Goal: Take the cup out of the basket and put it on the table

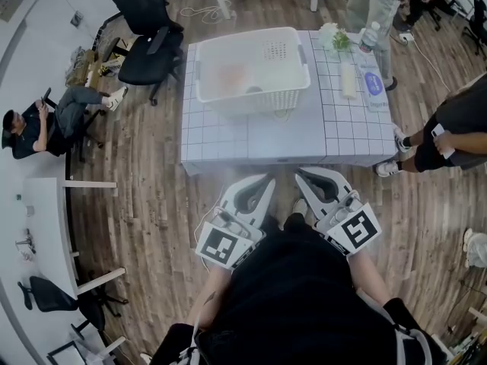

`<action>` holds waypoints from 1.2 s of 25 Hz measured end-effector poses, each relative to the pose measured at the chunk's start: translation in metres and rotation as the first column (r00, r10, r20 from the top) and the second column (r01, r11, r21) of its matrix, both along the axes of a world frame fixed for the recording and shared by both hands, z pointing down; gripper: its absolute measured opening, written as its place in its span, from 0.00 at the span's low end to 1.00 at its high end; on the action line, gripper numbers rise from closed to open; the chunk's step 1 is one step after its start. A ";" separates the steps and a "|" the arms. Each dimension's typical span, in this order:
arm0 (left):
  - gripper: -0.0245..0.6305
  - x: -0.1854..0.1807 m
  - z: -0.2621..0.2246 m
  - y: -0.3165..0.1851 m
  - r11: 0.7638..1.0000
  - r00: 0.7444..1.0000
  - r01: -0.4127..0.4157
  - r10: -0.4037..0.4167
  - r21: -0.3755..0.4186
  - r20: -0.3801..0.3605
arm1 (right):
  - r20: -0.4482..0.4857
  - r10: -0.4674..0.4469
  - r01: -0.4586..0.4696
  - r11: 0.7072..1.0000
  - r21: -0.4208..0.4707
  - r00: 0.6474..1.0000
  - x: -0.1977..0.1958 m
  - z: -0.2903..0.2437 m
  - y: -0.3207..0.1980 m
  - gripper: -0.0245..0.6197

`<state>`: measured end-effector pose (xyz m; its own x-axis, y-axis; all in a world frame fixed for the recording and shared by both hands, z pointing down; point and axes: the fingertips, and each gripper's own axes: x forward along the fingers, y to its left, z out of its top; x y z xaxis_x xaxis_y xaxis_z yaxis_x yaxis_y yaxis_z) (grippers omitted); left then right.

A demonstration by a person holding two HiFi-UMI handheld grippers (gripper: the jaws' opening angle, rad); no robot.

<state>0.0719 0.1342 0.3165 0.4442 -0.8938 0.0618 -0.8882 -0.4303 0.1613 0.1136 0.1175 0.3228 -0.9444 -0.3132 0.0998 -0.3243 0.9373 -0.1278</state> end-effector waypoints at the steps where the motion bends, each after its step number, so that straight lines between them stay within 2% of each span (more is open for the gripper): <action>1: 0.05 0.002 0.000 -0.001 1.000 1.000 0.003 -0.003 -0.002 0.001 | -0.003 -0.001 0.001 1.000 0.001 1.000 0.002 0.000 -0.001 0.06; 14: 0.05 0.036 0.010 -0.008 0.998 0.998 0.055 -0.055 -0.036 -0.001 | -0.014 -0.030 0.030 0.999 -0.035 0.999 0.040 0.011 -0.016 0.06; 19: 0.05 0.032 0.014 -0.012 0.997 0.998 0.063 -0.063 -0.048 -0.003 | -0.023 -0.005 0.005 1.000 0.016 1.000 0.038 0.010 -0.024 0.06; 23: 0.05 0.029 0.015 -0.019 0.998 0.999 0.050 -0.050 -0.040 0.003 | -0.021 -0.010 0.010 1.000 -0.020 1.000 0.034 0.015 -0.026 0.06; 30: 0.05 0.006 0.016 -0.037 0.999 1.000 0.027 -0.026 -0.034 0.012 | -0.033 0.009 -0.009 1.000 -0.010 0.999 0.010 0.013 -0.041 0.06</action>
<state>0.0778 0.0971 0.3328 0.4194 -0.9026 0.0975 -0.9011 -0.4009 0.1652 0.1238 0.0767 0.3359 -0.9378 -0.3203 0.1339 -0.3368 0.9330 -0.1269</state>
